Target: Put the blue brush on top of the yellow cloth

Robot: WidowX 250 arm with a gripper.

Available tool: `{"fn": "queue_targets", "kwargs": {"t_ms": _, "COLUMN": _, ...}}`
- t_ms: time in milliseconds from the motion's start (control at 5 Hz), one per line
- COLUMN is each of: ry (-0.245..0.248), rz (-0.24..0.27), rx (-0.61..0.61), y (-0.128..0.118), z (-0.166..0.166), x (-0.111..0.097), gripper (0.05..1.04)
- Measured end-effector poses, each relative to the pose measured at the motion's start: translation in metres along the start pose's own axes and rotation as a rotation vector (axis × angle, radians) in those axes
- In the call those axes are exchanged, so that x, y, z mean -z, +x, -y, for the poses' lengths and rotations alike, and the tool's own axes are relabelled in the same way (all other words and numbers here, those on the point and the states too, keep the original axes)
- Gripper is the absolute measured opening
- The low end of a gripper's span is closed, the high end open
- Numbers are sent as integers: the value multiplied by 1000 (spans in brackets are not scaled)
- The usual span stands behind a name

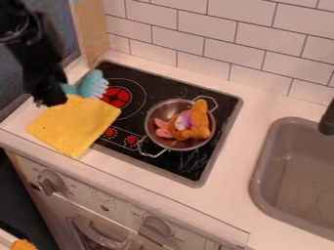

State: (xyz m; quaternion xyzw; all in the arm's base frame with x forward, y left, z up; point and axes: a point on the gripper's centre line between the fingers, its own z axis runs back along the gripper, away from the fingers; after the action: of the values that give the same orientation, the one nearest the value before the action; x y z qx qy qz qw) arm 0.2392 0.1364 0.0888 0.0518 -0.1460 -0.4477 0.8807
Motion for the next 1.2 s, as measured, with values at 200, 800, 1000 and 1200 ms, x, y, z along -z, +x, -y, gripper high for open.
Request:
{"fn": "queue_targets", "kwargs": {"t_ms": 200, "ry": 13, "rz": -16, "rx": -94, "y": -14, "z": 1, "x": 16, "gripper": 482}}
{"fn": "queue_targets", "kwargs": {"t_ms": 800, "ry": -4, "rz": -126, "rx": -207, "y": -30, "z": -10, "x": 59, "gripper": 578}}
{"fn": "queue_targets", "kwargs": {"t_ms": 1000, "ry": -3, "rz": -141, "rx": -227, "y": -20, "z": -13, "x": 61, "gripper": 878}}
{"fn": "queue_targets", "kwargs": {"t_ms": 1200, "ry": -33, "rz": -103, "rx": -226, "y": -14, "z": -9, "x": 63, "gripper": 1009}}
